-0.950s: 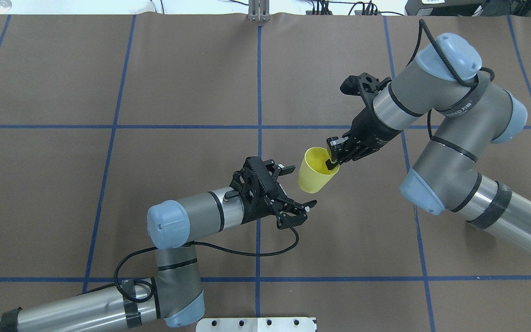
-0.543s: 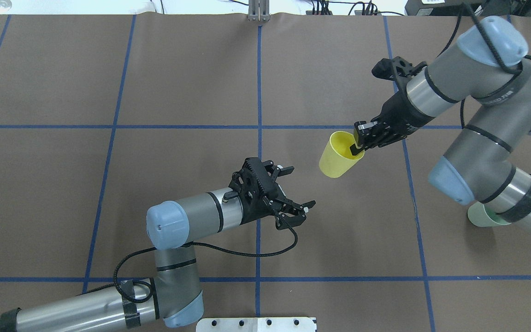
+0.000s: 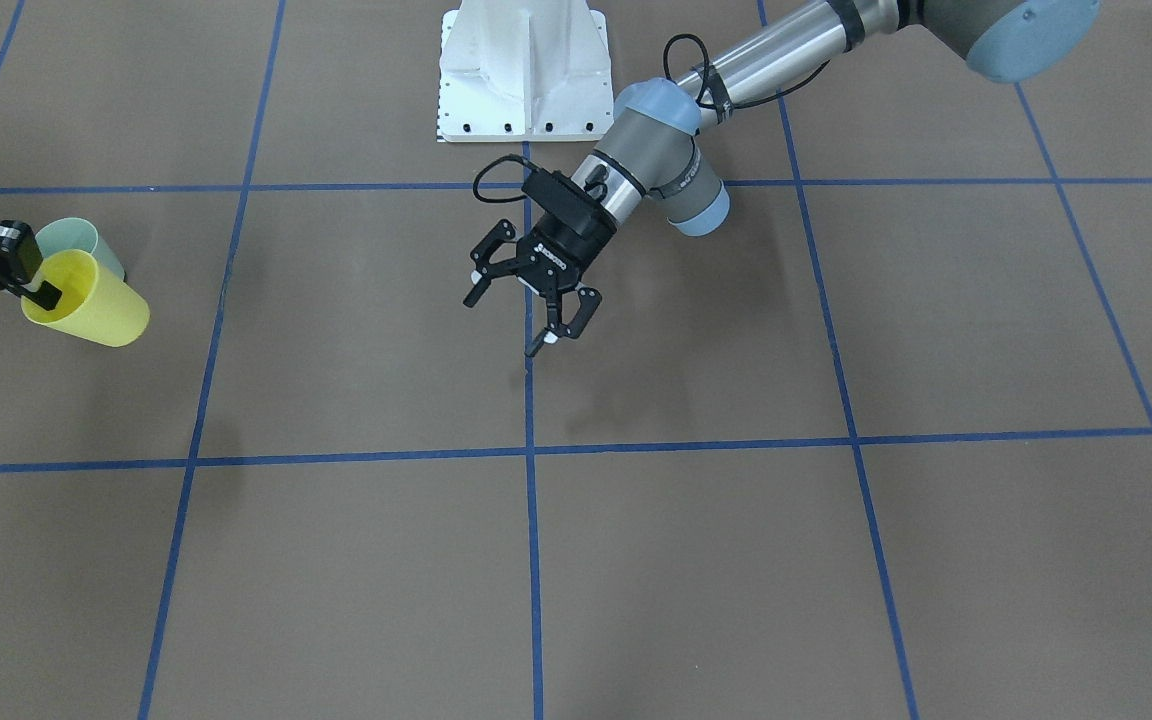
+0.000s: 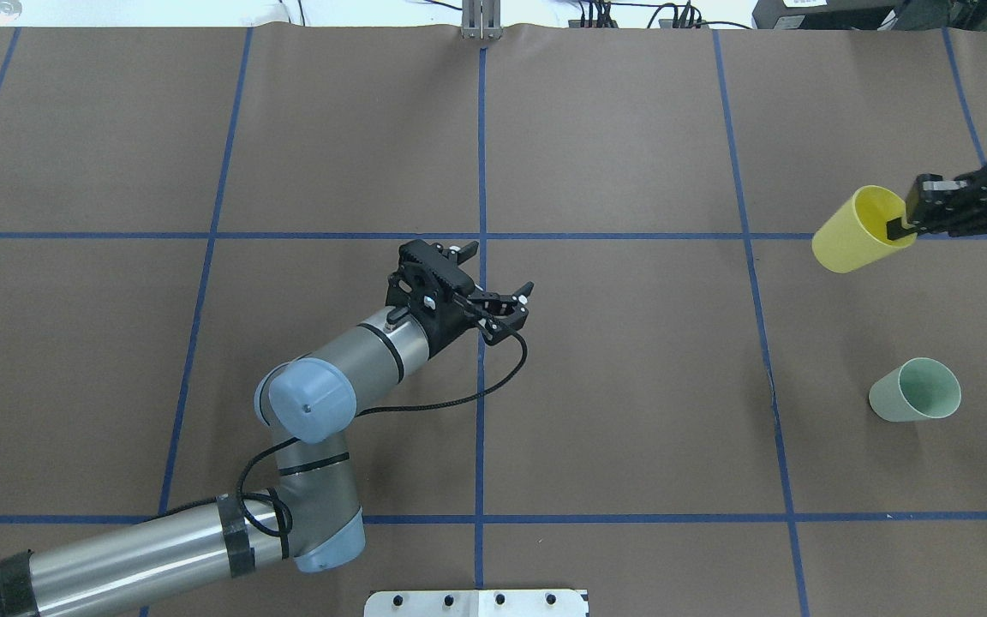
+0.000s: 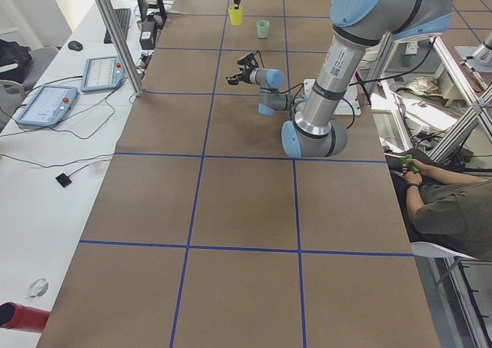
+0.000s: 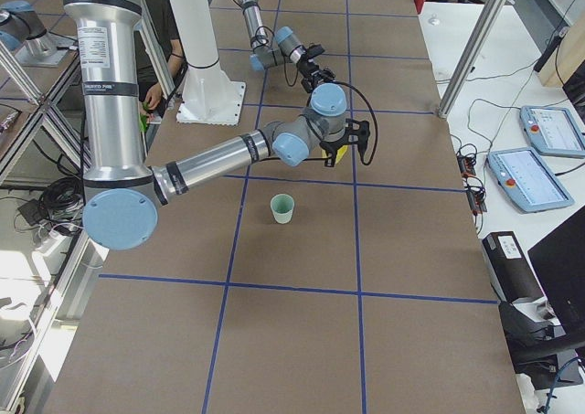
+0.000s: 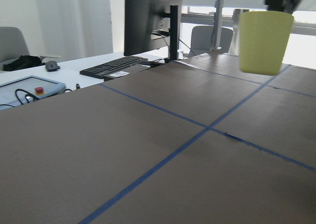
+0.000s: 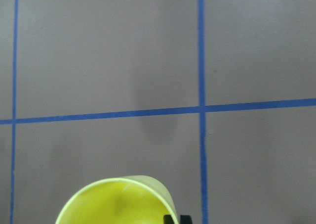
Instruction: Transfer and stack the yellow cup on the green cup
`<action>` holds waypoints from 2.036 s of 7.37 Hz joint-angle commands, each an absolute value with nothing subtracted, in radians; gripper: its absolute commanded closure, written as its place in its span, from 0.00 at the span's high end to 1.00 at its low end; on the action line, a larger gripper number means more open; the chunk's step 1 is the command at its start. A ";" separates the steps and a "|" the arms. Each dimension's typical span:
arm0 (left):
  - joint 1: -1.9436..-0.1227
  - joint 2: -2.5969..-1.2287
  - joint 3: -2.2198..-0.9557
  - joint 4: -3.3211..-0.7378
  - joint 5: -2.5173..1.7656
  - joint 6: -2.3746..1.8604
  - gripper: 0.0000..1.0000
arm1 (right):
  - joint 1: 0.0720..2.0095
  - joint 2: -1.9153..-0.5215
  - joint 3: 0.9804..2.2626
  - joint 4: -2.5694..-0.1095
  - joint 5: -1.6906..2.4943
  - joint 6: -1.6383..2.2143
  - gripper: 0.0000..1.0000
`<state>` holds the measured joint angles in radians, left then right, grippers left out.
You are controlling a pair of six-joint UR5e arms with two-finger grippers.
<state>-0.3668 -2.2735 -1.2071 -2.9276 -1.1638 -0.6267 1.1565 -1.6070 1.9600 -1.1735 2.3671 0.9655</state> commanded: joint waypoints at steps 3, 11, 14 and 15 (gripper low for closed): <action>-0.561 -2.273 -1.163 -2.691 -1.324 -0.879 1.00 | 1.161 -1.946 2.154 -1.173 2.289 0.869 0.00; -0.569 -2.272 -1.160 -2.689 -1.350 -0.885 1.00 | 1.040 -1.910 2.071 -1.173 2.240 0.864 0.00; -0.571 -2.272 -1.160 -2.689 -1.350 -0.885 1.00 | 1.037 -1.911 2.069 -1.173 2.249 0.864 0.00; -0.571 -2.272 -1.160 -2.691 -1.350 -0.885 1.00 | 1.037 -1.911 2.065 -1.173 2.249 0.864 0.00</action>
